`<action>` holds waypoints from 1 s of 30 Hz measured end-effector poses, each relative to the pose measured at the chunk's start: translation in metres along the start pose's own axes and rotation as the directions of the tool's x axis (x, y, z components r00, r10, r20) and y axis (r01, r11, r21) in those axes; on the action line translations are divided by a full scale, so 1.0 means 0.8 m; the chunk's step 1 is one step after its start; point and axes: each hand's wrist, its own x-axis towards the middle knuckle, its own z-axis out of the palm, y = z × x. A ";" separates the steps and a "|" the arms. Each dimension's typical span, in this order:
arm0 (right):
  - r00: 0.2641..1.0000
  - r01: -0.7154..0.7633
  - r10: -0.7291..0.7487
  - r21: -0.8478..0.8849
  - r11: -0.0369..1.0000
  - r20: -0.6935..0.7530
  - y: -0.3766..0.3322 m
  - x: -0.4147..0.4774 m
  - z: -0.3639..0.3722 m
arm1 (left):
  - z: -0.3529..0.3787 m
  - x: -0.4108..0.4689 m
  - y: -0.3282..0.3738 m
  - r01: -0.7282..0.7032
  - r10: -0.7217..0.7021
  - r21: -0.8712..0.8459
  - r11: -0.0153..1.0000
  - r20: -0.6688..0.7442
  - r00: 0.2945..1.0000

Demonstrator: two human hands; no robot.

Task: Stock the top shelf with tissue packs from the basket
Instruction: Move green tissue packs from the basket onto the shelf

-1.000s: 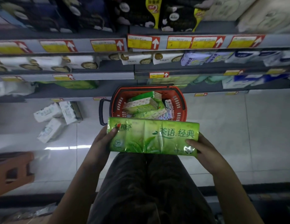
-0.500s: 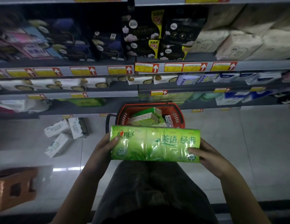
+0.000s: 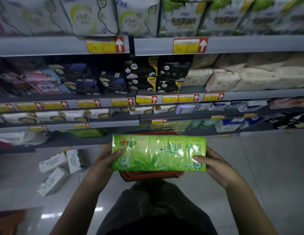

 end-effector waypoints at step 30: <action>0.953 0.294 -0.294 -0.011 0.956 -0.073 -0.105 -0.014 0.003 | 0.077 0.002 0.112 -0.283 0.260 0.169 0.944 0.147 0.954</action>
